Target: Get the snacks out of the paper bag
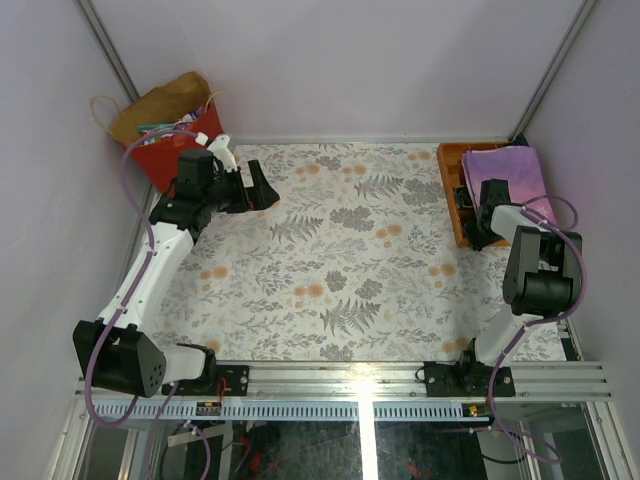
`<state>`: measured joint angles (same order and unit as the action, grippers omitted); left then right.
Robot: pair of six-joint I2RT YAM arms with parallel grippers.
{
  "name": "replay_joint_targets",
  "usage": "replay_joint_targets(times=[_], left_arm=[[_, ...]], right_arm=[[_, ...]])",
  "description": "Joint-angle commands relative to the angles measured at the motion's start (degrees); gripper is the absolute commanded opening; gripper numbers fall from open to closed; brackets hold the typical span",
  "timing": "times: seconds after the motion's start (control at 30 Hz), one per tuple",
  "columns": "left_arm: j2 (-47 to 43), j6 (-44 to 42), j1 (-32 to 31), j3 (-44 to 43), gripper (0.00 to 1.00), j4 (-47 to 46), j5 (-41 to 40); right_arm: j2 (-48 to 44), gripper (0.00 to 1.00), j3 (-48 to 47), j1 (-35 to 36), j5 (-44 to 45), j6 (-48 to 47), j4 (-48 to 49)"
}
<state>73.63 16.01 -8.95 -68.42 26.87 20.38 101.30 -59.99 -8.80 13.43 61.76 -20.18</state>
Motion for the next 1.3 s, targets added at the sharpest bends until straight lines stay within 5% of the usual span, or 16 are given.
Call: replay_joint_targets(times=[0.0, 0.5, 0.8, 0.9, 1.03, 1.27], left_arm=[[-1.8, -1.2, 0.0, -0.9, 1.0, -0.3, -1.7], [-2.4, -0.3, 0.0, -3.4, 1.0, -0.7, -3.4], [-2.2, -0.1, 0.0, -4.8, 1.0, -0.7, -4.5], [-2.2, -0.3, 0.0, -6.4, 1.0, 0.2, -6.1], [-1.5, 1.4, 2.8, -9.1, 1.0, 0.8, -4.0], [3.5, 3.6, 7.0, -18.8, 1.0, 1.5, -12.4]], right_arm=[[2.9, 0.35, -1.8, 0.8, -3.0, 1.3, 5.2], [4.8, 0.36, -5.2, 1.0, -3.5, 1.7, 6.2], [4.2, 0.48, -7.2, 2.0, -2.7, 1.8, 7.8], [4.7, 0.57, -9.0, 2.1, -3.8, 2.1, 7.1], [3.0, 0.99, -8.9, 3.2, -5.2, 2.4, 6.5], [-5.5, 0.99, -7.3, 7.6, -2.1, 2.7, 4.0]])
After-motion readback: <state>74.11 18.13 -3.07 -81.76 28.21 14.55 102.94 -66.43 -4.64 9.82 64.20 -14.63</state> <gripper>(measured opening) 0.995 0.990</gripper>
